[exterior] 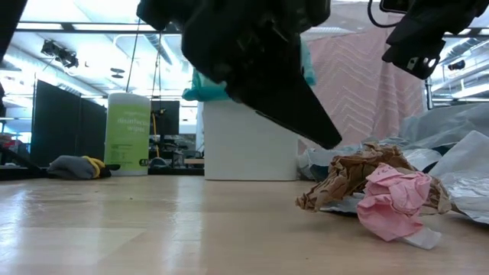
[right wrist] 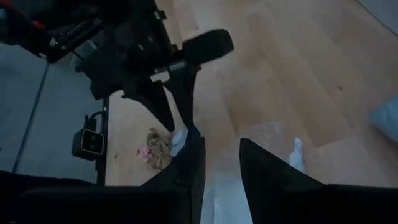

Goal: Place trash/remove bag and relplace
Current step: Put the white paper into the trash bin

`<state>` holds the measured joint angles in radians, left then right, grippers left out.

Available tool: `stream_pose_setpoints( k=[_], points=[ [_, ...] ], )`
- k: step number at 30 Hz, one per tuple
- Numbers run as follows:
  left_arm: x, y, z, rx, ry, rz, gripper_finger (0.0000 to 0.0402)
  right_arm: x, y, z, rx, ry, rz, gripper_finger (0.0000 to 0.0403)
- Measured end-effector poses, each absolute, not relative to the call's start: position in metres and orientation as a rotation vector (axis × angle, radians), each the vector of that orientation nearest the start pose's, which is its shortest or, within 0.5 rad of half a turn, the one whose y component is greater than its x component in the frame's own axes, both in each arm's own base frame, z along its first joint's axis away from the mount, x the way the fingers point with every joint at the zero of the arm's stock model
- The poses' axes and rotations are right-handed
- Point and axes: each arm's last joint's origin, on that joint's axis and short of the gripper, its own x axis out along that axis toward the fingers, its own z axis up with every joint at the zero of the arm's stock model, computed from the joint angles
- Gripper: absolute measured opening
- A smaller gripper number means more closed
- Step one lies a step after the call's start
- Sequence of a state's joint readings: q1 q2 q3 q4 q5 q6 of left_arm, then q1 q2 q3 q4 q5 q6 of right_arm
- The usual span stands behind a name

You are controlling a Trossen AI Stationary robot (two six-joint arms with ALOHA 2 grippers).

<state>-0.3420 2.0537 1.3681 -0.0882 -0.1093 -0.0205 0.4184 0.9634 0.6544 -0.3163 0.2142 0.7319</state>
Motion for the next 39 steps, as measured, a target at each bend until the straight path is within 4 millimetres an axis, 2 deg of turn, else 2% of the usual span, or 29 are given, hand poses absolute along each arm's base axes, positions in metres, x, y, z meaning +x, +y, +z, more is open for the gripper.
stream_pose_setpoints(
  k=[8, 11, 16, 21, 24, 29, 32, 39],
  points=[
    [0.418, -0.143, 0.145, 0.148, 0.793, -0.254, 0.0127, 0.184, 0.076, 0.247, 0.512, 0.633, -0.024, 0.0091],
    [0.418, -0.143, 0.140, 0.137, 0.808, -0.275, 0.0095, 0.184, 0.076, 0.247, 0.512, 0.632, -0.024, 0.0091],
    [0.419, -0.142, 0.141, 0.057, 0.804, -0.245, 0.0013, 0.184, 0.076, 0.247, 0.515, 0.628, -0.023, 0.0091],
    [0.418, -0.141, 0.150, -0.068, 0.805, -0.191, 0.0007, 0.184, 0.076, 0.247, 0.514, 0.627, -0.022, 0.0091],
    [0.417, -0.141, 0.168, -0.115, 0.794, -0.157, 0.0004, 0.184, 0.076, 0.247, 0.513, 0.627, -0.023, 0.0091],
    [0.419, -0.133, 0.222, -0.072, 0.735, -0.070, 0.0003, 0.184, 0.076, 0.247, 0.495, 0.618, -0.037, 0.0091],
    [0.417, -0.121, 0.259, -0.025, 0.726, 0.029, 0.0003, 0.184, 0.075, 0.247, 0.486, 0.611, -0.048, 0.0091],
    [0.402, -0.078, 0.365, 0.089, 0.585, 0.275, 0.0004, 0.185, 0.074, 0.248, 0.472, 0.588, -0.084, 0.0091]
  ],
)
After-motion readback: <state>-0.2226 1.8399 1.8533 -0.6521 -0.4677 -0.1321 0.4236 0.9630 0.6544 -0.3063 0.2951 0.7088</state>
